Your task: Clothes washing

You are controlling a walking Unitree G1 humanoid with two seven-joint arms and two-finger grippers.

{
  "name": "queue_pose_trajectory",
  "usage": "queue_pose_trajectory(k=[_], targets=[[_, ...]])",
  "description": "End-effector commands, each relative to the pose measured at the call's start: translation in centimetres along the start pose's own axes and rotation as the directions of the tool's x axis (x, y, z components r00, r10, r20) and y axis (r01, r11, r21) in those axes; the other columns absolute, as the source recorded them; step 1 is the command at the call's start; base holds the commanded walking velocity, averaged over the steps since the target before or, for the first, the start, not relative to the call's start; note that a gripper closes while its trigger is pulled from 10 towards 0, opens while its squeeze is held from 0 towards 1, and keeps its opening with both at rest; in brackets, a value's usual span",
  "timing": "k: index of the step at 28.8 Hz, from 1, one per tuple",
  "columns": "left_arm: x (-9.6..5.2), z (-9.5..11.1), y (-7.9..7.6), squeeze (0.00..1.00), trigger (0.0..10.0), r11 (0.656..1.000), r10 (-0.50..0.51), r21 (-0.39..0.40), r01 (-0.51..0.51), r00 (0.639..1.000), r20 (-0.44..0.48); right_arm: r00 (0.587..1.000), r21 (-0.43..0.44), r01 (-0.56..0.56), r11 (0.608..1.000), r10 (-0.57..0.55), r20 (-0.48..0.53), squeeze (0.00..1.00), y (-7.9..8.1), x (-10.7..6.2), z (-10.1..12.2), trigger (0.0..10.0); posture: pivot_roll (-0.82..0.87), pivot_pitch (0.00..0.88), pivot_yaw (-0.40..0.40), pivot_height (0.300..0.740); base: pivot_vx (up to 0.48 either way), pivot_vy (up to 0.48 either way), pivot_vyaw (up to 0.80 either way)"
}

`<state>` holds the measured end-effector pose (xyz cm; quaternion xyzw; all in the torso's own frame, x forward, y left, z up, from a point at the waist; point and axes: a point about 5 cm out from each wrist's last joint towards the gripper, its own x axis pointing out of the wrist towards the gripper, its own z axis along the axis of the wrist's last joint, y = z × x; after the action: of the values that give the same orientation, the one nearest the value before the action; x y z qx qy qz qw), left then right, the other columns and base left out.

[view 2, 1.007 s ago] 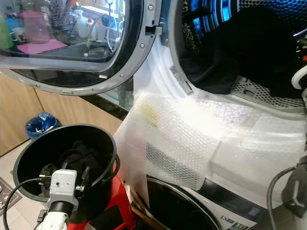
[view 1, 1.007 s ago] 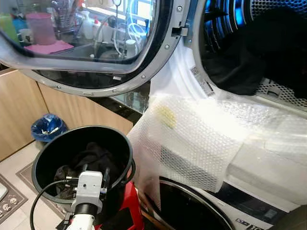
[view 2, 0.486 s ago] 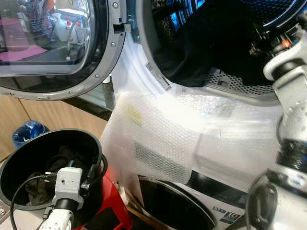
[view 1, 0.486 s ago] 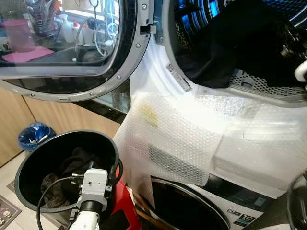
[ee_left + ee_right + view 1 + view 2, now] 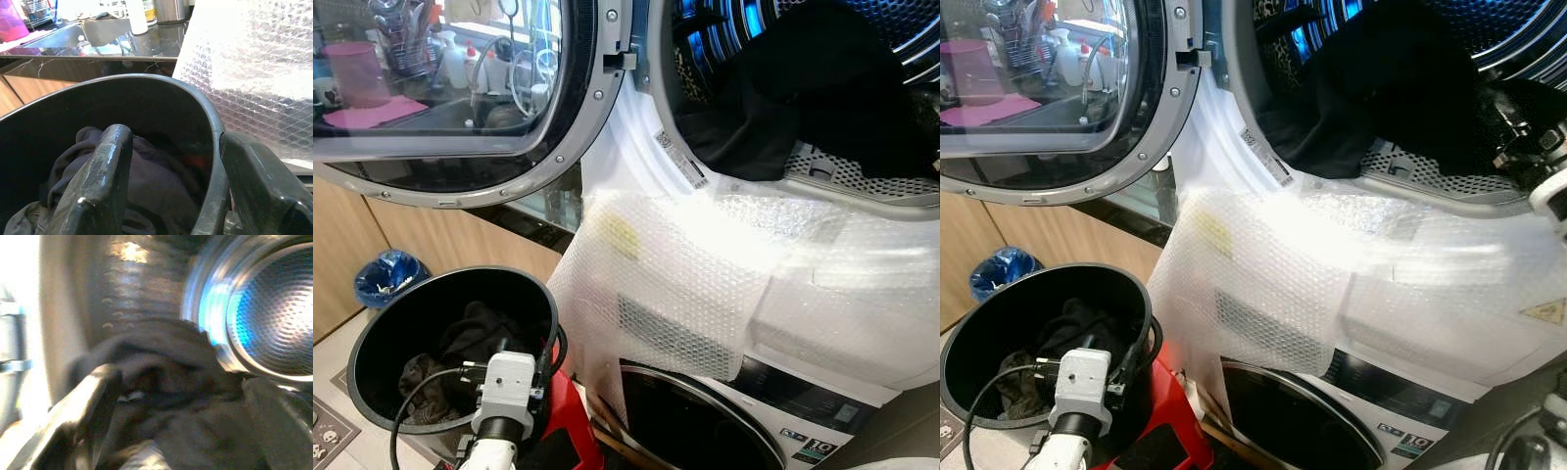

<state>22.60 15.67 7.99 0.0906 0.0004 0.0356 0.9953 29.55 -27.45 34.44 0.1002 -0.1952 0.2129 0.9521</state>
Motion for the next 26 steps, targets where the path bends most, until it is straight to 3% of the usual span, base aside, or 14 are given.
queue_pose_trajectory(k=[1,2,5,7,11,12,13,17,19,21,25,26], targets=[[-0.2,-0.2,-0.1,0.0,10.0,1.0,-0.01,-0.015,0.01,1.0,-0.004,0.99,-0.001,-0.14,0.99,0.14,0.002,0.0,2.0,-0.2,0.3,10.0,0.04,0.035,-0.037,0.74,0.0,0.0,0.0],[-0.2,-0.2,0.0,0.0,10.0,1.0,-0.011,-0.014,0.011,1.0,-0.004,0.979,-0.004,-0.204,0.979,0.204,-0.003,0.0,2.9,-0.3,0.1,10.0,0.04,0.035,-0.037,0.74,0.0,0.0,0.0],[0.1,-0.1,0.0,0.0,10.0,1.0,-0.011,-0.014,0.011,1.0,0.0,0.922,0.092,-0.388,0.917,0.387,0.026,0.0,6.1,0.1,-0.1,10.0,0.03,0.053,-0.036,0.74,0.0,0.0,0.0],[0.1,0.0,0.0,0.0,10.0,1.0,-0.011,-0.014,0.011,1.0,0.001,0.909,0.142,-0.417,0.898,0.415,0.045,0.0,7.1,0.5,-0.3,10.0,0.03,0.057,-0.037,0.74,0.0,0.0,0.0],[0.2,-0.1,-0.1,0.0,10.0,1.0,-0.009,-0.017,0.009,1.0,-0.001,0.846,0.22,-0.529,0.819,0.53,0.063,0.0,10.7,1.1,-1.5,10.0,0.03,0.054,-0.036,0.74,0.0,0.0,0.0],[0.2,-0.1,-0.1,0.0,10.0,1.0,-0.009,-0.017,0.009,1.0,-0.001,0.846,0.22,-0.529,0.819,0.53,0.063,0.0,10.7,1.1,-1.5,10.0,0.03,0.054,-0.036,0.74,0.0,0.0,0.0],[0.3,-0.1,-0.1,0.0,10.0,1.0,-0.009,-0.017,0.009,1.0,-0.001,0.835,0.225,-0.535,0.814,0.551,-0.009,0.0,11.9,1.4,-3.0,10.0,0.02,0.047,-0.034,0.74,0.0,0.0,0.0],[0.4,0.0,-0.3,0.0,10.0,1.0,-0.016,-0.016,0.016,1.0,0.003,0.839,0.236,-0.498,0.834,0.532,-0.109,0.0,13.2,2.3,-5.9,10.0,0.03,0.043,-0.034,0.74,0.0,0.0,0.0],[0.6,0.2,-0.2,0.0,10.0,1.0,-0.011,-0.021,0.012,1.0,0.009,0.853,0.265,-0.461,0.847,0.505,-0.13,0.0,14.2,4.0,-7.3,10.0,0.03,0.033,-0.031,0.74,0.0,0.0,0.0],[0.7,0.2,-0.1,0.0,10.0,1.0,-0.011,-0.018,0.011,1.0,0.012,0.861,0.261,-0.45,0.854,0.493,-0.128,0.0,14.5,5.4,-7.3,10.0,0.03,0.027,-0.03,0.74,0.0,0.0,0.0],[0.9,0.3,-0.1,0.0,10.0,1.0,-0.008,-0.015,0.008,1.0,0.019,0.909,0.201,-0.337,0.92,0.373,-0.186,0.0,13.6,8.4,-8.3,10.0,0.05,0.023,-0.034,0.74,0.0,0.0,0.0],[0.9,0.4,0.0,0.0,10.0,1.0,-0.005,-0.014,0.005,1.0,0.019,0.911,0.204,-0.331,0.921,0.368,-0.185,0.0,13.6,8.6,-8.3,10.0,0.05,0.023,-0.034,0.74,0.0,0.0,0.0]])
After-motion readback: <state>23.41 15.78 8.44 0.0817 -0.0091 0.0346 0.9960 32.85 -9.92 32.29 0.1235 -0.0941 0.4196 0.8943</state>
